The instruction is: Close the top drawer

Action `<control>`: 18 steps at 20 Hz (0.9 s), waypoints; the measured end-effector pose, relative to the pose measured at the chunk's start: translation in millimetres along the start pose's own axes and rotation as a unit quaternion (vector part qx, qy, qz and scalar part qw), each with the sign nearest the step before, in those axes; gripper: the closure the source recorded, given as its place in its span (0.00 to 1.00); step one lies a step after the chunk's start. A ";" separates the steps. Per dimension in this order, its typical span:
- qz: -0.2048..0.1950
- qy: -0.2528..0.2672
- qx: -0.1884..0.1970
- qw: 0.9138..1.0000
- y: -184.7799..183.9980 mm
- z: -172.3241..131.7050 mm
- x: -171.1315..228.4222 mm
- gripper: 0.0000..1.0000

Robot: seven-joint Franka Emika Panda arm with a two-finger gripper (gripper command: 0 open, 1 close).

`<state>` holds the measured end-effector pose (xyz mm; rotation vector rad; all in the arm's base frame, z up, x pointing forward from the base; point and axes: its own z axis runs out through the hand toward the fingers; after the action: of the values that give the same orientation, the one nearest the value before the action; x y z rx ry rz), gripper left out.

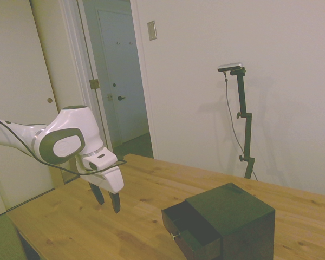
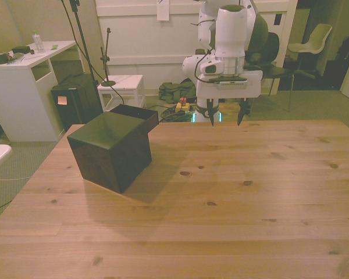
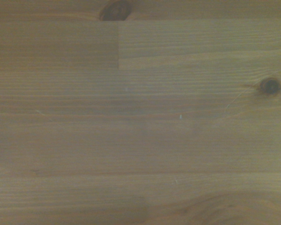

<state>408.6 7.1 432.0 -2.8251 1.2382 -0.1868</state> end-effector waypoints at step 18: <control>0.220 0.054 -0.036 0.973 109.9 -15.4 72.0 0.00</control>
<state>374.9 -120.4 443.3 -2.5378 1.8867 -0.2786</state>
